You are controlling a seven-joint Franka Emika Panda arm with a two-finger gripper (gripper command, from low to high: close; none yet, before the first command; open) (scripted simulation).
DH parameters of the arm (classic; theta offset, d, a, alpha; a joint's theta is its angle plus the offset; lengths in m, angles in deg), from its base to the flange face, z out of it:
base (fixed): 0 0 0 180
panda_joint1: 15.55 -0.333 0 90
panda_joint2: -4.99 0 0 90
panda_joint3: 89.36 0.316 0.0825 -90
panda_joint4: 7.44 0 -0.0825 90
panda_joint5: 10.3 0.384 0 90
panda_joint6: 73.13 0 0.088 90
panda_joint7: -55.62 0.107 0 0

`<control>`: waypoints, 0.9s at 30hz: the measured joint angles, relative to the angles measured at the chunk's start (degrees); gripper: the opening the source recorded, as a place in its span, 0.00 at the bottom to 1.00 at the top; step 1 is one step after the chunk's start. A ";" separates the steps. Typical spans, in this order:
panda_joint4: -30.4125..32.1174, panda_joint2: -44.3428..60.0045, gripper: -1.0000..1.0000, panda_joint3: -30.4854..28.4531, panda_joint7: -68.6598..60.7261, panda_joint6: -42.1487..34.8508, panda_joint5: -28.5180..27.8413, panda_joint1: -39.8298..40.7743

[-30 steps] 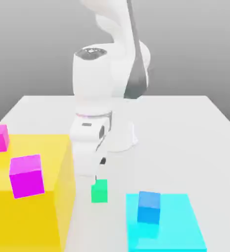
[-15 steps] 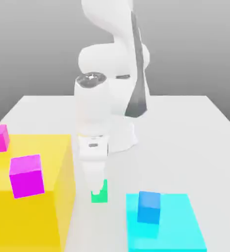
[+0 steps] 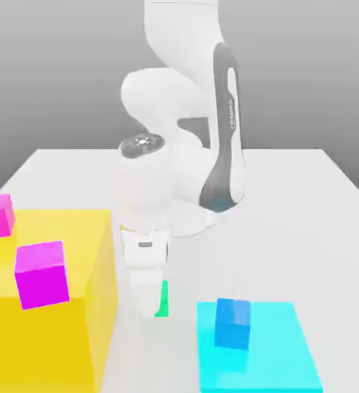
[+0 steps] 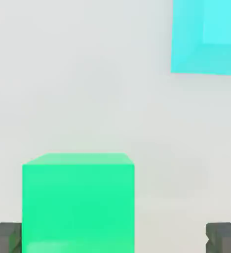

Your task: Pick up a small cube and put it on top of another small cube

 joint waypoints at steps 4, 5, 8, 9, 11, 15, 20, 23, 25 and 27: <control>0.06 2.56 0.50 7.20 -2.42 2.68 3.79 5.80; 0.14 3.22 0.50 8.97 -2.76 3.40 4.44 7.25; 0.20 3.62 0.00 10.03 -2.97 3.84 4.84 8.12; 0.20 3.62 0.00 10.03 -3.00 3.81 4.87 8.12; 0.20 3.62 0.00 10.02 -3.07 3.73 4.94 8.11; 0.12 2.56 0.00 7.53 -2.15 2.68 3.39 6.24; 0.17 -0.57 0.00 -0.63 1.53 -0.43 -2.15 -0.02; 0.42 -2.46 0.00 -5.36 4.60 -2.09 -6.49 -3.47; 0.68 -3.73 0.00 -8.22 7.00 -3.10 -9.82 -5.40; 1.00 -5.00 0.00 -10.86 9.58 -4.03 -13.36 -7.10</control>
